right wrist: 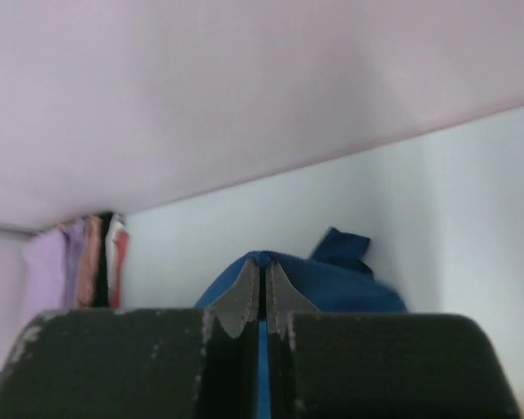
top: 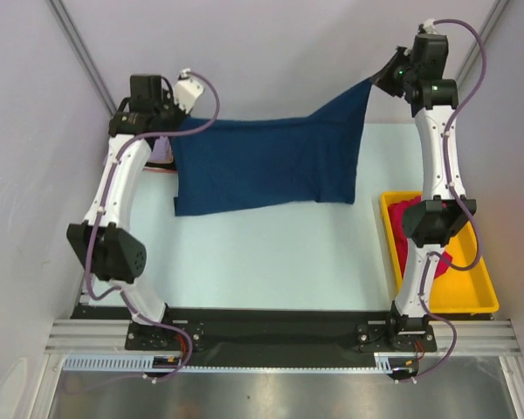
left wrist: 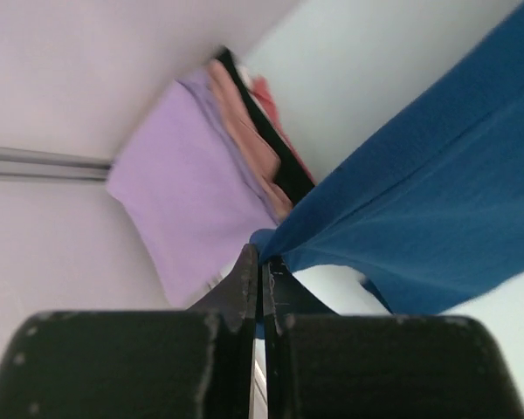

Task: Fold and stack the t-shirts
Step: Flatten the tshirt out

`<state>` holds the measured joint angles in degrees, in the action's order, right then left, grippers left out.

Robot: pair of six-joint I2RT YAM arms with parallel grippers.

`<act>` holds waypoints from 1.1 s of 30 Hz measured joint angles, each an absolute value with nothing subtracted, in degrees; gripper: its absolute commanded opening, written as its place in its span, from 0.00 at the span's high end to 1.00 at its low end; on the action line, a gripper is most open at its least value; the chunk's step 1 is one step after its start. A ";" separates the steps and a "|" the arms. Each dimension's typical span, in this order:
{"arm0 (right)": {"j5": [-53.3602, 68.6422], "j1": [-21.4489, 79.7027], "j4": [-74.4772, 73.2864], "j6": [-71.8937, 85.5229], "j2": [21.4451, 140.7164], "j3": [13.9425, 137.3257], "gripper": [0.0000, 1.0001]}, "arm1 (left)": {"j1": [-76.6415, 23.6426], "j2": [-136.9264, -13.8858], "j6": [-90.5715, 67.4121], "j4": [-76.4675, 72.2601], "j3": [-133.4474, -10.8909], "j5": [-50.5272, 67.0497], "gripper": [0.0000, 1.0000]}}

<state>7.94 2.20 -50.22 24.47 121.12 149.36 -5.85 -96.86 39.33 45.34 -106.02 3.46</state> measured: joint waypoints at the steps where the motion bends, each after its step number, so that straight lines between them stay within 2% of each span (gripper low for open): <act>1: 8.88 1.23 -47.18 26.83 121.40 147.63 1.00 | -5.85 -99.00 38.63 43.66 -108.73 2.37 0.99; 5: 9.26 -2.28 -34.74 33.95 121.01 144.53 1.00 | -5.85 -106.83 35.88 40.66 -122.83 -1.67 1.00; 9: 8.86 -4.84 -26.00 38.24 120.66 151.26 1.00 | -5.87 -112.84 34.96 35.53 -137.62 -3.05 0.98; 16: 10.07 -8.93 -17.93 39.86 113.43 151.02 1.00 | -6.48 -112.57 37.71 25.82 -140.11 -3.38 0.99; 19: 11.35 -9.41 -18.70 37.52 108.51 145.25 1.00 | -6.70 -110.08 38.37 24.27 -133.29 -3.20 0.99; 23: 12.19 -8.73 -22.20 32.36 98.06 127.15 1.00 | -6.68 -102.69 38.85 23.92 -115.22 -1.91 0.97; 29: 8.08 -2.87 -27.33 26.24 75.05 86.94 1.00 | -6.48 -87.02 42.63 24.82 -80.68 2.11 0.99; 33: 4.60 3.16 -34.11 26.52 61.19 68.99 1.00 | -6.31 -78.30 45.15 26.92 -63.83 2.76 1.00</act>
